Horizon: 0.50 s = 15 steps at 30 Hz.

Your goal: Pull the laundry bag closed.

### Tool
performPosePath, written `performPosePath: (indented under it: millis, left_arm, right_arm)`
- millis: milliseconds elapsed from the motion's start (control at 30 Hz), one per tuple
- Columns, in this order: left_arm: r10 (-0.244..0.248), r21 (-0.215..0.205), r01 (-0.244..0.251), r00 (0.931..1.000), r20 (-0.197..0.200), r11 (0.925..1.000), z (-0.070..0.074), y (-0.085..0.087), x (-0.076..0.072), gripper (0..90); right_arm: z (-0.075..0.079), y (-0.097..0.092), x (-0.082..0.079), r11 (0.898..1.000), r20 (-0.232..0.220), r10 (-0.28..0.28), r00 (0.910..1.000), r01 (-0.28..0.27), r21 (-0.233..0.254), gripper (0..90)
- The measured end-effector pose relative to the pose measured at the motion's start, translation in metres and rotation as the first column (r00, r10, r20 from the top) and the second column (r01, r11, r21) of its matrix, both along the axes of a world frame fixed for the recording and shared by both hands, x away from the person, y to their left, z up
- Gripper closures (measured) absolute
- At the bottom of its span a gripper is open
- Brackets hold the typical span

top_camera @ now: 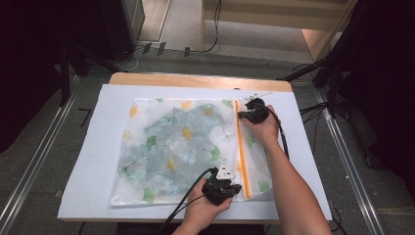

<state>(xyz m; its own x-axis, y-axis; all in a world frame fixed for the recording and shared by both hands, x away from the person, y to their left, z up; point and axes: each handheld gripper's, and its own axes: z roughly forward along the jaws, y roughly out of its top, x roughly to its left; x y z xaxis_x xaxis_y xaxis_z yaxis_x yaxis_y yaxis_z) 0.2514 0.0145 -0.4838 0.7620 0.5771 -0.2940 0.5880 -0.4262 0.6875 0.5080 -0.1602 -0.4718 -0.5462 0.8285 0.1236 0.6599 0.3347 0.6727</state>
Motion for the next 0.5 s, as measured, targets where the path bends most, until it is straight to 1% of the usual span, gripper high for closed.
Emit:
performPosePath:
  millis: [33, 100, 167, 267, 333, 433, 500]
  left_arm:
    - [-0.002, 0.006, 0.002, 1.0000, -0.006, 1.0000, 0.001, 0.000, 0.000, 90.0]
    - [-0.004, 0.001, 0.004, 0.9999, -0.010, 1.0000, 0.000, 0.000, 0.001, 90.0]
    - [-0.004, -0.001, 0.004, 0.9998, -0.020, 1.0000, 0.000, 0.001, 0.002, 90.0]
    - [-0.006, -0.002, 0.006, 0.9999, -0.014, 1.0000, 0.000, 0.001, 0.001, 90.0]
    - [-0.006, -0.002, 0.006, 0.9999, -0.014, 1.0000, 0.000, 0.001, 0.001, 90.0]
    - [-0.003, -0.008, 0.003, 0.9997, -0.022, 1.0000, 0.000, 0.001, 0.002, 90.0]
    - [-0.005, -0.018, 0.004, 0.9993, -0.036, 0.9998, 0.000, 0.002, 0.003, 90.0]
  right_arm:
    - [0.000, 0.000, 0.004, 1.000, 0.001, -0.006, 1.0000, 0.006, 0.002, 90.0]
    - [-0.001, 0.003, 0.013, 1.000, 0.005, -0.028, 0.9996, 0.027, 0.006, 90.0]
    - [0.000, 0.006, 0.022, 0.999, 0.013, -0.051, 0.9986, 0.051, -0.006, 90.0]
    - [0.000, 0.013, 0.033, 0.996, 0.034, -0.087, 0.9957, 0.088, -0.030, 90.0]
    - [0.000, 0.017, 0.039, 0.993, 0.035, -0.110, 0.9933, 0.111, -0.037, 90.0]
    - [0.001, 0.019, 0.043, 0.991, 0.025, -0.130, 0.9913, 0.130, -0.034, 90.0]
    - [0.001, 0.019, 0.040, 0.990, 0.026, -0.141, 0.9897, 0.142, -0.025, 90.0]
